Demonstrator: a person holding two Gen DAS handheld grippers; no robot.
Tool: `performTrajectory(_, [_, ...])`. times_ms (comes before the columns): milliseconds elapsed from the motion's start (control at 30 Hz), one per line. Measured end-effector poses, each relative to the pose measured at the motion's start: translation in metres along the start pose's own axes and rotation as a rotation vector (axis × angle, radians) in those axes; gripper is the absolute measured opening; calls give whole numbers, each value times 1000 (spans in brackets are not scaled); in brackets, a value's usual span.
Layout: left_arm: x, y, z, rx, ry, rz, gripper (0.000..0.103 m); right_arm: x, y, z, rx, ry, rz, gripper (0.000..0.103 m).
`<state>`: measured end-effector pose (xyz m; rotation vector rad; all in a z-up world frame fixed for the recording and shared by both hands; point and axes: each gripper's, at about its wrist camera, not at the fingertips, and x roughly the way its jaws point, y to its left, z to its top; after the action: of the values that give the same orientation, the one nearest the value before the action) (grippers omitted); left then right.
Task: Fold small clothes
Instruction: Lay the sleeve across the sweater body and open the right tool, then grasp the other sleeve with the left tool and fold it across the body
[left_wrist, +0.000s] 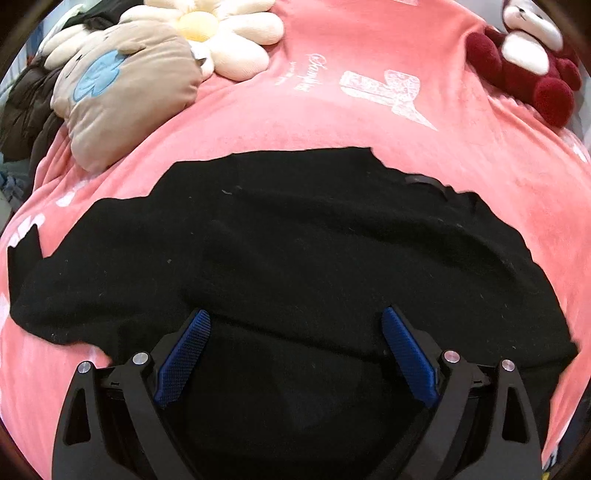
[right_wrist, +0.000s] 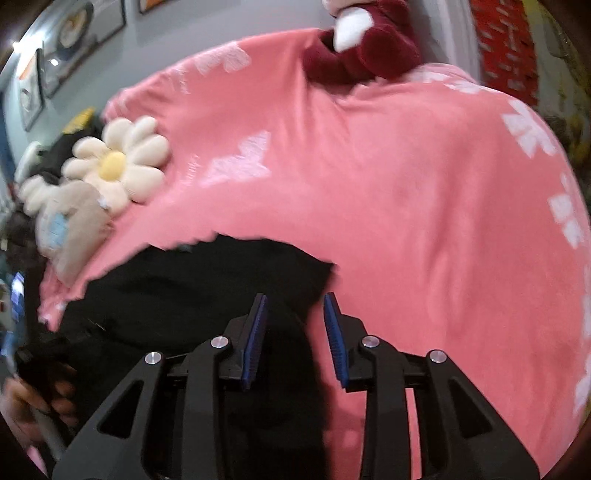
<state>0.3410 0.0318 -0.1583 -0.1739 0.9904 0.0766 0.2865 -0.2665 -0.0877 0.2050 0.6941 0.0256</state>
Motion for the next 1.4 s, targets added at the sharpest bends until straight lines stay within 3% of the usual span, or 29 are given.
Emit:
performTrajectory(100, [1, -8, -6, 50, 1, 39, 94, -5, -7, 9, 15, -28, -43, 28])
performTrajectory(167, [1, -8, -8, 43, -2, 41, 94, -3, -12, 13, 51, -8, 1, 20])
performTrajectory(233, [2, -7, -7, 30, 0, 42, 95, 25, -1, 12, 35, 92, 93, 13])
performTrajectory(300, [2, -7, -7, 32, -5, 45, 95, 62, 5, 1, -10, 228, 130, 6])
performTrajectory(367, [1, -6, -8, 30, -7, 39, 95, 103, -13, -14, -22, 319, 12, 0])
performTrajectory(400, [1, -5, -9, 30, -5, 26, 96, 108, -33, -15, 51, 287, 56, 0])
performTrajectory(467, [0, -3, -10, 41, -7, 12, 97, 101, -47, -1, 145, 264, -23, 0])
performTrajectory(567, [-2, -3, -12, 58, -26, 12, 96, 79, -10, 22, 36, 180, 1, 3])
performTrajectory(667, [-3, -4, -6, 30, -27, -4, 96, 98, 29, 29, -100, 212, 33, 3])
performTrajectory(767, [12, -3, 9, 6, 11, 7, 98, 152, 23, 26, -132, 325, -94, 0])
performTrajectory(800, [15, -3, 12, 13, 9, 20, 98, 154, 15, 32, -97, 296, -113, 0])
performTrajectory(833, [15, -2, 16, 20, 0, 37, 98, 150, 11, 42, -75, 265, -190, 0])
performTrajectory(867, [12, 2, 18, 17, -5, 33, 98, 143, 11, 47, -62, 236, -213, 8])
performTrajectory(900, [8, 4, 20, 6, -8, 29, 97, 128, 11, 53, -46, 190, -184, 8])
performTrajectory(1033, [-28, 57, 11, -120, -35, -92, 98, 59, 34, 34, -120, 95, -72, 8])
performTrajectory(1167, [-57, 151, -10, -336, -36, -126, 98, 0, 52, -27, -186, 128, 24, 14])
performTrajectory(1267, [-76, 242, -32, -594, -55, -113, 98, -39, 66, -72, -220, 171, 53, 14])
performTrajectory(1333, [-77, 309, -49, -810, -31, -104, 98, -63, 75, -96, -235, 192, 60, 14])
performTrajectory(1400, [-72, 353, -64, -964, -13, -102, 98, -80, 87, -113, -271, 203, 48, 14])
